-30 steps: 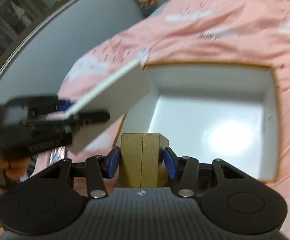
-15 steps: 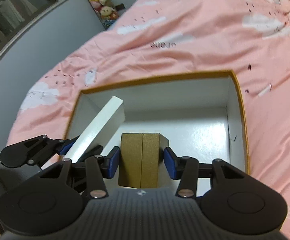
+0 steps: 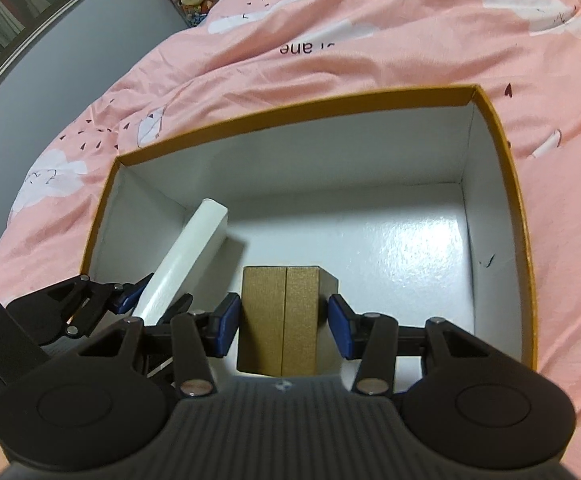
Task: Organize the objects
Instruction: 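Drop the white cylinder into the box with the left tool while the right tool carries the cube, then withdraw the left tool from the box while the right tool holds the gold cube inside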
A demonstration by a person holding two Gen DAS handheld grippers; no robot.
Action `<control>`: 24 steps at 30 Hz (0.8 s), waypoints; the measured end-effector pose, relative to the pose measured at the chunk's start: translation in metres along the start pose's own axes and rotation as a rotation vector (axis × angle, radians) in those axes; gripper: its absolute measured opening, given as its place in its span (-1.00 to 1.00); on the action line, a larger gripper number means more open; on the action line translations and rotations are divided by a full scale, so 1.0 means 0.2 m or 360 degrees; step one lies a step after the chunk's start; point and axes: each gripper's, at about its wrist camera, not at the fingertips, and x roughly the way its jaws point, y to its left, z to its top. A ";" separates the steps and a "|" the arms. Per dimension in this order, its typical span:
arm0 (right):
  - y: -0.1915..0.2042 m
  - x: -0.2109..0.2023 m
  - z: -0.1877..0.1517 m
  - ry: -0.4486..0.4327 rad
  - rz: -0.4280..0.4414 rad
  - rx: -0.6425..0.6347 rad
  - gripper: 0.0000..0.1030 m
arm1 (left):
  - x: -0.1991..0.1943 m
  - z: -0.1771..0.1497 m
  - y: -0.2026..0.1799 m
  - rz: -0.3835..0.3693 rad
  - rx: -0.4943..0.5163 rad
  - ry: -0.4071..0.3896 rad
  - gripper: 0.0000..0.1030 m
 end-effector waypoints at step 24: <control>0.00 0.00 -0.02 0.0026 -0.0036 0.0016 -0.03 | -0.05 -0.12 0.30 -0.0946 -0.0585 -0.0048 -0.29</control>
